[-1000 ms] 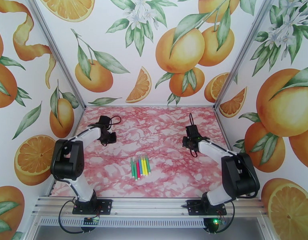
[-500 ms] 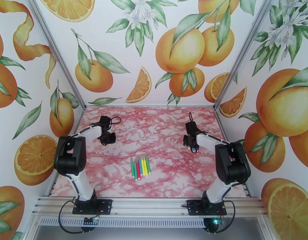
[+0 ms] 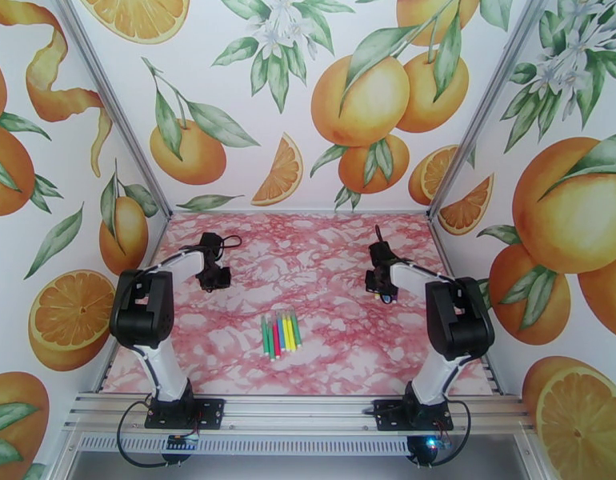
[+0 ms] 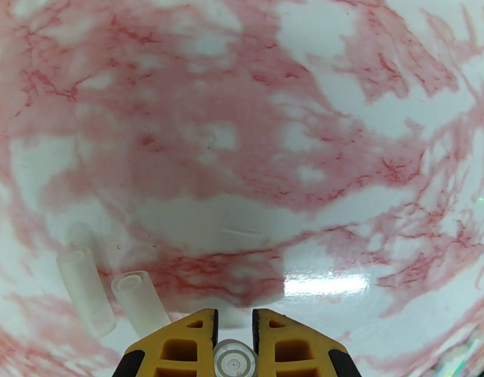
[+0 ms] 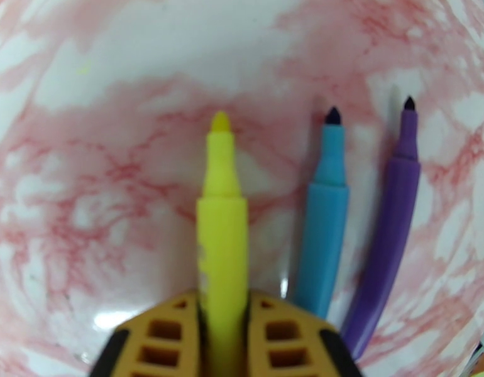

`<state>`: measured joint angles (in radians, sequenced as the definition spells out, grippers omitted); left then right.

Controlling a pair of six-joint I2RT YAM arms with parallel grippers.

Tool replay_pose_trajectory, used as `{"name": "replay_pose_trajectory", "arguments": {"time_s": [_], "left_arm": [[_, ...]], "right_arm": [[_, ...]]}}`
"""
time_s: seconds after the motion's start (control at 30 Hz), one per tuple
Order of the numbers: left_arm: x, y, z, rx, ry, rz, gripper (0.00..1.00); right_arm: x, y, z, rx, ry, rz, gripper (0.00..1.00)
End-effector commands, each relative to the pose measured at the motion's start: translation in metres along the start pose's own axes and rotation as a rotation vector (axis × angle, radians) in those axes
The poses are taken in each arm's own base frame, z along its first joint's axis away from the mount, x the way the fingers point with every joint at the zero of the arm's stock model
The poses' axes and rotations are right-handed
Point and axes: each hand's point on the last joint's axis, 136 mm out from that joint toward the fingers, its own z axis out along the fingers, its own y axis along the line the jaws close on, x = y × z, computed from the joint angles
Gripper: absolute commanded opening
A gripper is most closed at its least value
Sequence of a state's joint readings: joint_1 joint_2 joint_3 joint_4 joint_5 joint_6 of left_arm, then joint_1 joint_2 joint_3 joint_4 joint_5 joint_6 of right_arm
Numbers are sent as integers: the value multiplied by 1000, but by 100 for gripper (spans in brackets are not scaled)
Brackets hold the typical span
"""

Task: Open the pen caps

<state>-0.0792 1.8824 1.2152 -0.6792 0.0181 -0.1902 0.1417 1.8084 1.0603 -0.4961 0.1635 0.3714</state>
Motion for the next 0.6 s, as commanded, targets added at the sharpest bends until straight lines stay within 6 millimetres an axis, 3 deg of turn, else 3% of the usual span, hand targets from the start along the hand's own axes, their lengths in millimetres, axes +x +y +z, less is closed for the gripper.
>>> {"name": "replay_pose_trajectory", "arguments": {"time_s": [0.0,0.57], "left_arm": [[-9,1,-3,-4,-12,8,5],[-10,-5,-12,36,-24,5,24]], "right_arm": [[3,0,3,-5,28,-10,16],[2,2,1,-17,24,-16,31]]}}
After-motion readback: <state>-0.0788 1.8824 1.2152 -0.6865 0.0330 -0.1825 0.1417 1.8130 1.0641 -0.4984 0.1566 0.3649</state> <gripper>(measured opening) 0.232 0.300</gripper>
